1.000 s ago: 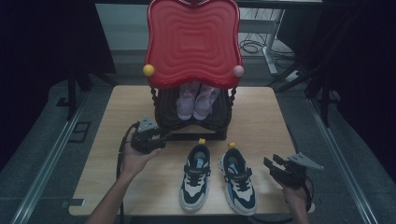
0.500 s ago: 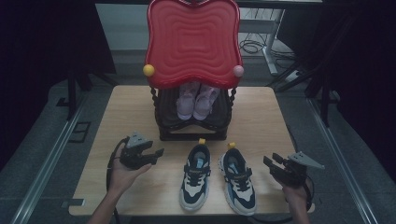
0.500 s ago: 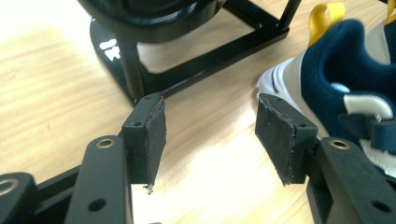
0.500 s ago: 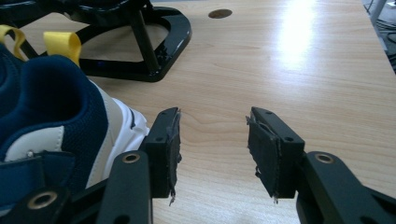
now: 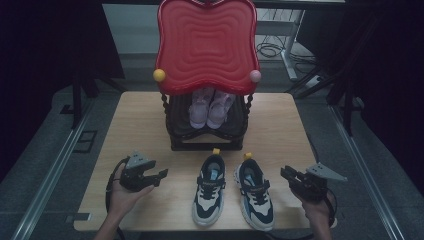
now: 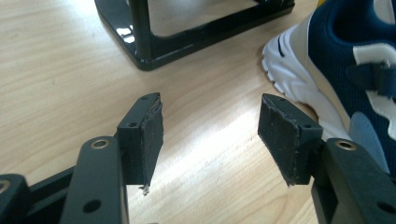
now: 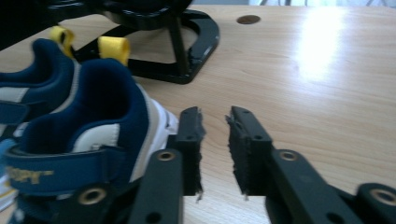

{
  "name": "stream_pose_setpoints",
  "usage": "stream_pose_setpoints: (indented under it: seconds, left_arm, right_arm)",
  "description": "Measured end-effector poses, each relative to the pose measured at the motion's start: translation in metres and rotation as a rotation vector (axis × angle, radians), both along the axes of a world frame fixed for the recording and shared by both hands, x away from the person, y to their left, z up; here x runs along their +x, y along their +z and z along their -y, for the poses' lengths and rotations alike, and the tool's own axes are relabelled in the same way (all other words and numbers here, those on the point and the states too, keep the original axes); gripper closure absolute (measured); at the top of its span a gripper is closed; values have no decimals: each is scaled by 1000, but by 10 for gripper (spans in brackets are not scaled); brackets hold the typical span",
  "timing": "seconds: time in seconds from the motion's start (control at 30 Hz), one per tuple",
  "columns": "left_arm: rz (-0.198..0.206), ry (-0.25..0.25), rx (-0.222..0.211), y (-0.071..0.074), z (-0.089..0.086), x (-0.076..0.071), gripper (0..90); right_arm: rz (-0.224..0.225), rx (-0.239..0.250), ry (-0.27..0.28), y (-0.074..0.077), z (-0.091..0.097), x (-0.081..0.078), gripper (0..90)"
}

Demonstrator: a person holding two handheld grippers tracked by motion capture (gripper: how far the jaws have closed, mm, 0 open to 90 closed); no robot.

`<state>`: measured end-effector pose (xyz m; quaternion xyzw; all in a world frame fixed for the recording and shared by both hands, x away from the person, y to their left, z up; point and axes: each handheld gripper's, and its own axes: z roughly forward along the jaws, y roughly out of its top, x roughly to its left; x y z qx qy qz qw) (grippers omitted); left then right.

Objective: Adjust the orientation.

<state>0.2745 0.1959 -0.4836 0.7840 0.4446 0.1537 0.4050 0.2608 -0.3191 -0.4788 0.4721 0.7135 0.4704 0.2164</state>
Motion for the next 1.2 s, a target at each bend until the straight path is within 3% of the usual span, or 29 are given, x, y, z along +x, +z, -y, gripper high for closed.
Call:
stream_pose_setpoints:
  seconds: [0.17,0.4,0.57,0.8,1.0,1.2]
  left_arm:
    - [-18,2,6,-6,-5,-1,406]
    - [-19,-39,14,-6,6,-6,430]
    - [-13,-104,20,-4,23,-13,591]
    - [-13,-210,-20,1,44,-25,880]
    - [-37,-264,-49,1,59,-32,900]
    - [-30,-340,-57,6,83,-45,900]
  right_arm:
    - [11,-12,63,6,-10,-4,874]
    - [20,-34,126,11,-21,-8,886]
    - [14,-29,127,9,-20,-7,880]
    - [4,-20,108,5,-15,-4,845]
    - [-7,-15,98,1,-12,-2,822]
    - [-14,-12,92,-1,-11,-1,811]
